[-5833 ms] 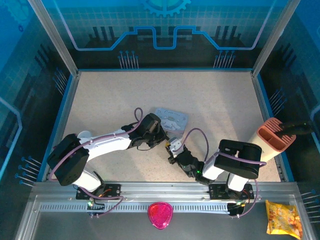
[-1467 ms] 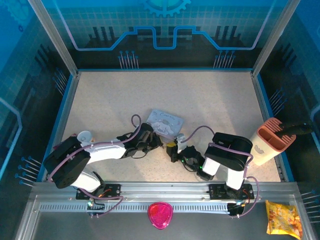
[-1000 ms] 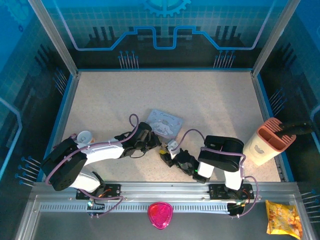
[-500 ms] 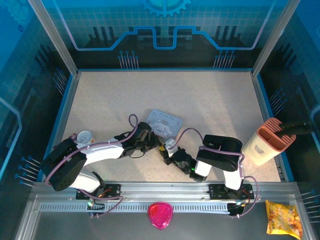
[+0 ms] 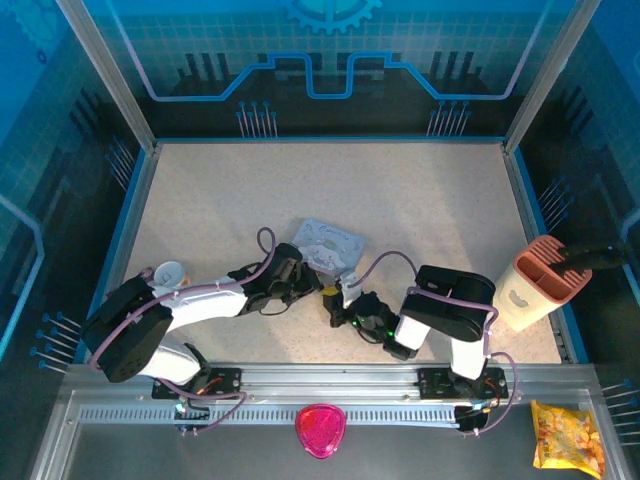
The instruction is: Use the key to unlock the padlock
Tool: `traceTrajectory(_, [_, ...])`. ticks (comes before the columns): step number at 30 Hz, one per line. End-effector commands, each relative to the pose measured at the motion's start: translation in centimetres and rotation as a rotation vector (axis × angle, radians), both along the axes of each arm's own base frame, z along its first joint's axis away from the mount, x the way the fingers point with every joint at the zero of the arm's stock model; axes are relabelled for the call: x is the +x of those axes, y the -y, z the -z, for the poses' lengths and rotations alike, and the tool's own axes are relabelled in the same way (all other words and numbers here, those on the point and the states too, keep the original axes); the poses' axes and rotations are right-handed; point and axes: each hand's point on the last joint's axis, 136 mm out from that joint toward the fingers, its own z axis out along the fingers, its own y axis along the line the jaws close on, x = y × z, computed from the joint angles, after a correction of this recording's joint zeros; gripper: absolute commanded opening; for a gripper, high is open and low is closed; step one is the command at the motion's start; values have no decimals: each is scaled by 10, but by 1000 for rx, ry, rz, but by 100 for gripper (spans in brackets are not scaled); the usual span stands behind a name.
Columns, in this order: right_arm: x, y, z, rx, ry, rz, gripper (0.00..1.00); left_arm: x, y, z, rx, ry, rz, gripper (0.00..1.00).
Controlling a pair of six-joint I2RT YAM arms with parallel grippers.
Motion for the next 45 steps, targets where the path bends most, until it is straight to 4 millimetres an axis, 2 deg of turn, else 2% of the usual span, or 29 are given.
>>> traceTrajectory(1, [7, 11, 1, 55, -39, 65, 0, -2, 2, -8, -2, 28, 38, 10])
traceTrajectory(4, [7, 18, 6, 18, -36, 79, 0, -2, -7, -8, 37, 35, 26, 26])
traceTrajectory(9, [3, 23, 9, -58, -32, 78, 0, 6, -33, -21, 130, 76, -4, 50])
traceTrajectory(15, [3, 26, 7, -107, -23, 81, 0, 30, -57, -30, 263, 111, -10, 64])
traceTrajectory(20, [2, 21, 4, -102, -40, 65, 6, 54, -54, -31, 353, 123, 42, 68])
traceTrajectory(29, [7, 14, -2, -62, -89, 4, 35, 77, -56, -9, 490, 80, 73, 71])
traceTrajectory(39, [23, 9, -1, -93, -160, 0, 47, 68, -66, 12, 516, 31, 47, 71])
traceTrajectory(45, [36, 13, 4, -32, -295, 50, 53, 56, -73, 22, 503, -1, 20, 71])
